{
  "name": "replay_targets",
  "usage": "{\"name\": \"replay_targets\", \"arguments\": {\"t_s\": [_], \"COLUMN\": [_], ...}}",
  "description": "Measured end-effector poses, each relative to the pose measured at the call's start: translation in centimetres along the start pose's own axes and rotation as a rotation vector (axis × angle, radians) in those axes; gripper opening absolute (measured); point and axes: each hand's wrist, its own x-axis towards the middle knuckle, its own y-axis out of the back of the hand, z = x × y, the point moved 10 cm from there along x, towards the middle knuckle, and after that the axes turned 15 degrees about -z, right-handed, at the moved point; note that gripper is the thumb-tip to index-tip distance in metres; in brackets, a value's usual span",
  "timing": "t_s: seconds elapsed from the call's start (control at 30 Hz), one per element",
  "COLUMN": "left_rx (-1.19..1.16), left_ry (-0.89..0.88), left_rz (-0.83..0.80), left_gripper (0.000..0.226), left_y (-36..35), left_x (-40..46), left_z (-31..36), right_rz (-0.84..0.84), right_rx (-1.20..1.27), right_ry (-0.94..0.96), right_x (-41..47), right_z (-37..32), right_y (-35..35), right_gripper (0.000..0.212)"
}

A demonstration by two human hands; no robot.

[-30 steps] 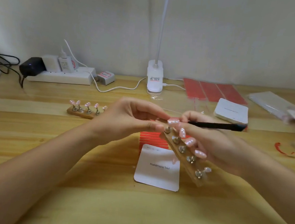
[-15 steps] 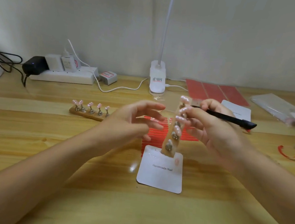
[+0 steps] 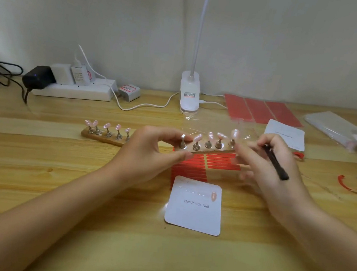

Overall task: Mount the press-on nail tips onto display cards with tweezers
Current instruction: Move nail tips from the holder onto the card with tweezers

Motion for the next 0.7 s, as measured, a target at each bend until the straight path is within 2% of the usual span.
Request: {"name": "replay_targets", "arguments": {"t_s": [0.1,0.23,0.43,0.5,0.63,0.7], "left_rx": [0.016,0.015,0.066,0.084,0.052,0.036], "left_ry": [0.035,0.082,0.134,0.145,0.202,0.213], "left_rz": [-0.049,-0.127,-0.170,-0.167,-0.192,-0.205], "left_gripper": [0.029,0.022,0.012,0.025,0.021,0.026], "left_y": [-0.2,-1.2,-1.8,-1.7,-2.0,-2.0], "left_x": [0.1,0.2,0.0,0.0,0.0,0.0], "left_z": [-1.3,-2.6,-3.3,-3.4,-3.8,-4.0], "right_rz": [-0.091,-0.205,-0.233,-0.234,-0.240,-0.199], "right_rx": [-0.381,-0.599,-0.686,-0.681,-0.690,-0.658], "right_ry": [0.124,0.167,0.181,0.175,0.170,0.193], "right_x": [-0.2,-0.4,-0.3,-0.2,-0.2,-0.3], "right_z": [-1.3,-0.7,0.1,0.2,0.3,-0.1], "right_y": [0.1,-1.0,-1.5,-1.5,-1.4,-1.1], "right_gripper": [0.035,0.036,0.036,0.035,0.030,0.027]}}
